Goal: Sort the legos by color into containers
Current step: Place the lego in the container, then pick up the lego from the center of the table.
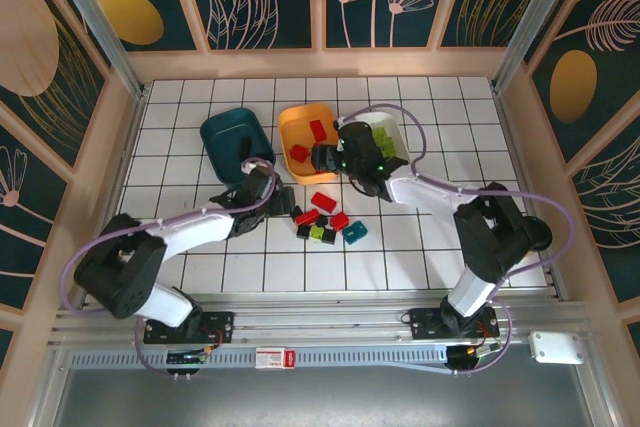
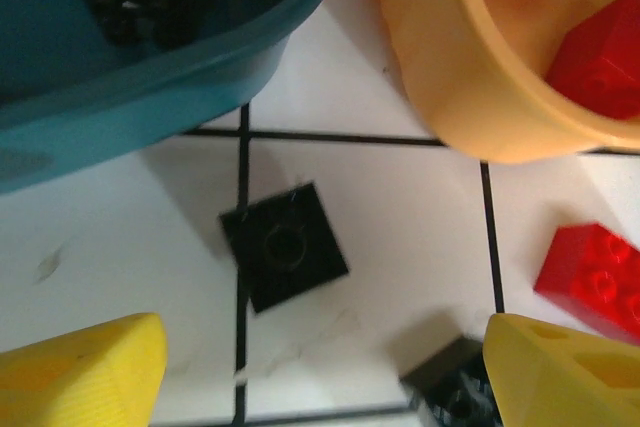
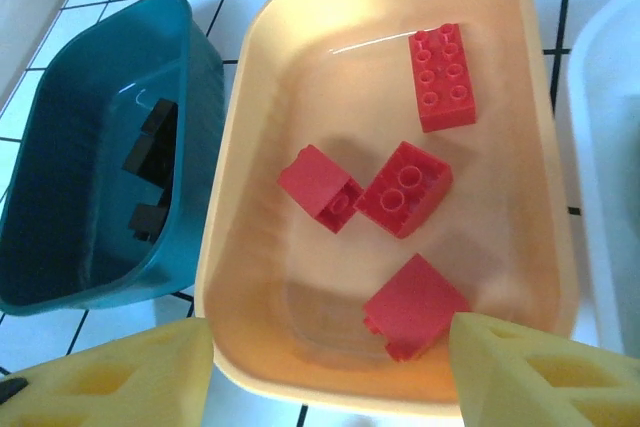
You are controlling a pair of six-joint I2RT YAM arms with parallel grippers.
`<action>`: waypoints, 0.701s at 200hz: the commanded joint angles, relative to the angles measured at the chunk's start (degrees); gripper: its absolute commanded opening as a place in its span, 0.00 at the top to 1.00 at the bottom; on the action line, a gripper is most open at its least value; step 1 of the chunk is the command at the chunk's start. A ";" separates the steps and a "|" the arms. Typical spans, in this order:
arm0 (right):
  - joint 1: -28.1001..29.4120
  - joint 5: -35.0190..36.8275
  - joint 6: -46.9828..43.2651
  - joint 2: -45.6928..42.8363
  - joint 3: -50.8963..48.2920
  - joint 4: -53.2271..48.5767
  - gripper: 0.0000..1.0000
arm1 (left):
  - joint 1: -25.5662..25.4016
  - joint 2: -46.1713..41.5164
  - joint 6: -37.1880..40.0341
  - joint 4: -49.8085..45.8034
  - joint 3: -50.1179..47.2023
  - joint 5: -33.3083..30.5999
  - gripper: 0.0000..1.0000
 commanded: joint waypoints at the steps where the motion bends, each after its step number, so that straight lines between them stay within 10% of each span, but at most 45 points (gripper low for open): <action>1: 0.21 0.62 1.05 -3.66 -3.17 2.79 0.36 | 1.38 4.43 1.28 2.65 3.41 -2.06 0.20; 83: 0.29 1.85 0.82 -12.12 -7.31 3.41 0.36 | 2.18 13.63 -0.37 2.78 5.02 -3.27 0.48; 140: 0.28 2.64 1.60 -14.82 -9.90 3.98 0.36 | 2.22 0.34 -1.98 0.69 1.26 0.17 0.74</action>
